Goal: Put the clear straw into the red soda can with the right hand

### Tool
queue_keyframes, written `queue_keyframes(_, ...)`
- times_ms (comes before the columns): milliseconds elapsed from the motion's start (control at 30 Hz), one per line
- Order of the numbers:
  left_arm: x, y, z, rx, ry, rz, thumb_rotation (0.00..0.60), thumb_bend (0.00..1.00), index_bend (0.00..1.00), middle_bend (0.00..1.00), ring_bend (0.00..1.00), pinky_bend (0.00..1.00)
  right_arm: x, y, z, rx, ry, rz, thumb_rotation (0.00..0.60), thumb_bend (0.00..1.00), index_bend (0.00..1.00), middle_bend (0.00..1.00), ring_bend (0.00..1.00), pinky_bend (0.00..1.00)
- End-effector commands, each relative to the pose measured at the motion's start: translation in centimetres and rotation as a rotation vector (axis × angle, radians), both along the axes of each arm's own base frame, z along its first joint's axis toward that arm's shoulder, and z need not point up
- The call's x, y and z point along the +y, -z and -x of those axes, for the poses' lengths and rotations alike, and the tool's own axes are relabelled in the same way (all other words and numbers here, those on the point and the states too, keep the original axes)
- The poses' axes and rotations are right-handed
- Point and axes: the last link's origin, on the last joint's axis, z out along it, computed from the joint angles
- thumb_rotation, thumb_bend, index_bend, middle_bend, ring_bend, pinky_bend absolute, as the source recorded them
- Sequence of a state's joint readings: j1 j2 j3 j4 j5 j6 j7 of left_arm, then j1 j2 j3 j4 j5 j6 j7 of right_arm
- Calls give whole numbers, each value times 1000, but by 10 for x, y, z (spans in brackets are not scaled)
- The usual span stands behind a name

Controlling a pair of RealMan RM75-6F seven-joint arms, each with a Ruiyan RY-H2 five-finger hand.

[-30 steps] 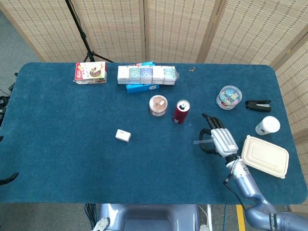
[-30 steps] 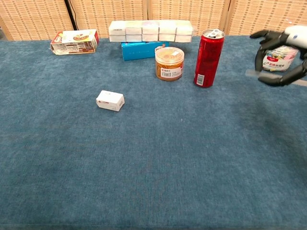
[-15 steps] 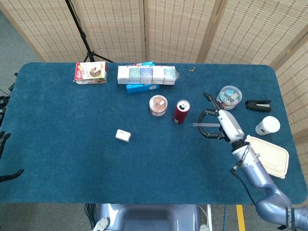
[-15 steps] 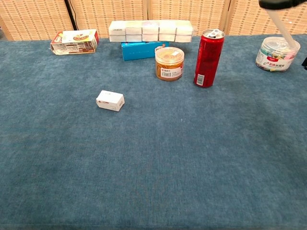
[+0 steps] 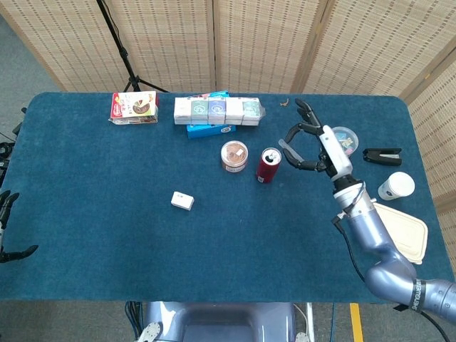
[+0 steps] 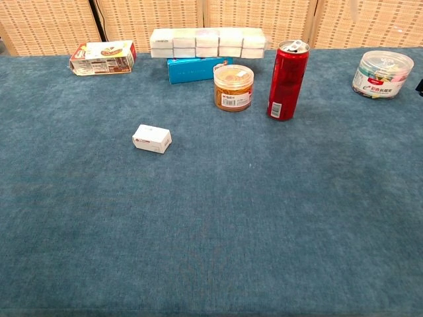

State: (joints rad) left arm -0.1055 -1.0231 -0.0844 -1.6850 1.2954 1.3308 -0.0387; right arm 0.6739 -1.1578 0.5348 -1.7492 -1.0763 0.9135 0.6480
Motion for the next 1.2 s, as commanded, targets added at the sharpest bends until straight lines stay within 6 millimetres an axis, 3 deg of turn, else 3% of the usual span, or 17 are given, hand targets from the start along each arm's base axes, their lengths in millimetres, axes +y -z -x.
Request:
queue_keyframes(33, 2, 1, 0, 11, -3, -6, 600, 14, 0, 0, 0, 0, -8, 0, -5, -32, 8, -10, 600, 523, 597, 0, 0, 0)
queue_keyframes(500, 4, 1, 1, 3, -15, -12, 600, 14, 0, 0, 0, 0, -33, 6, -25, -242, 47, -72, 600, 554, 604, 0, 0, 0)
queue_keyframes(933, 4, -2, 4, -13, -27, -16, 600, 14, 0, 0, 0, 0, -42, 45, -40, -352, 98, -103, 600, 559, 607, 0, 0, 0)
queue_keyframes(1200, 5, -2, 5, -15, -34, -11, 600, 14, 0, 0, 0, 0, -41, 57, -45, -367, 96, -108, 600, 560, 609, 0, 0, 0)
